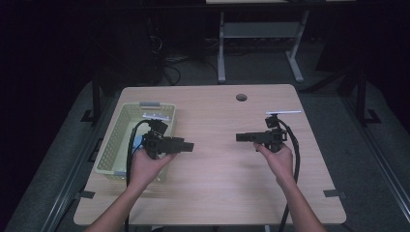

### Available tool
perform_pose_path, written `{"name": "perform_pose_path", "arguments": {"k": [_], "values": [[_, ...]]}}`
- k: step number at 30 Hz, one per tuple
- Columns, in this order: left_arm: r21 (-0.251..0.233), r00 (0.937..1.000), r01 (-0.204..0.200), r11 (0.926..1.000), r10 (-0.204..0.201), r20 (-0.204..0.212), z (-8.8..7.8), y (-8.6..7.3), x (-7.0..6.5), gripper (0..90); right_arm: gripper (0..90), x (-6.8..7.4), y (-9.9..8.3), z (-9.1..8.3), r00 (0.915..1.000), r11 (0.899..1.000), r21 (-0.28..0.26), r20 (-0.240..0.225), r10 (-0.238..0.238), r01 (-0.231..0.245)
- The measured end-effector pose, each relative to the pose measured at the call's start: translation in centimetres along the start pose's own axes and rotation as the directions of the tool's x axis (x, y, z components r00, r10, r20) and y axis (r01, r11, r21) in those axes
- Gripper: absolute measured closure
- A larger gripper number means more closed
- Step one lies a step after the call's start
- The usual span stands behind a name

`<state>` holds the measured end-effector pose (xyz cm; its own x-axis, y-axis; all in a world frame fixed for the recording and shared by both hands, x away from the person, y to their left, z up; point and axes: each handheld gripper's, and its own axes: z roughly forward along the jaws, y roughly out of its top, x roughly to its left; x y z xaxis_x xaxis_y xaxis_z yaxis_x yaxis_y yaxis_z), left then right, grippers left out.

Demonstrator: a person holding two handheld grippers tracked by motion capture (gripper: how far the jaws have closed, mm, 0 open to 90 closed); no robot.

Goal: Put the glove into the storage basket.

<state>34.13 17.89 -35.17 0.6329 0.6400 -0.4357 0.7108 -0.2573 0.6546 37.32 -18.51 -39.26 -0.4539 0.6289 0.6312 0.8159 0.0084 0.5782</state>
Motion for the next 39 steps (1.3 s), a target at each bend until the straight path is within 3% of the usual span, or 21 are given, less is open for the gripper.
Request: {"name": "perform_pose_path", "arguments": {"k": [20,39], "values": [[0.016,0.9991,-0.012,0.9998,0.011,0.040,1.9,-0.6,-1.2,36.0,33.3,-2.1,-1.6,-2.5,0.9989,0.999,-0.024,0.030,0.036,-0.035],[0.031,0.9980,-0.018,0.9994,0.016,0.061,3.5,-1.7,-1.9,35.0,33.3,-3.8,-3.4,-3.9,0.9972,0.998,-0.031,0.048,0.058,-0.056]]}}
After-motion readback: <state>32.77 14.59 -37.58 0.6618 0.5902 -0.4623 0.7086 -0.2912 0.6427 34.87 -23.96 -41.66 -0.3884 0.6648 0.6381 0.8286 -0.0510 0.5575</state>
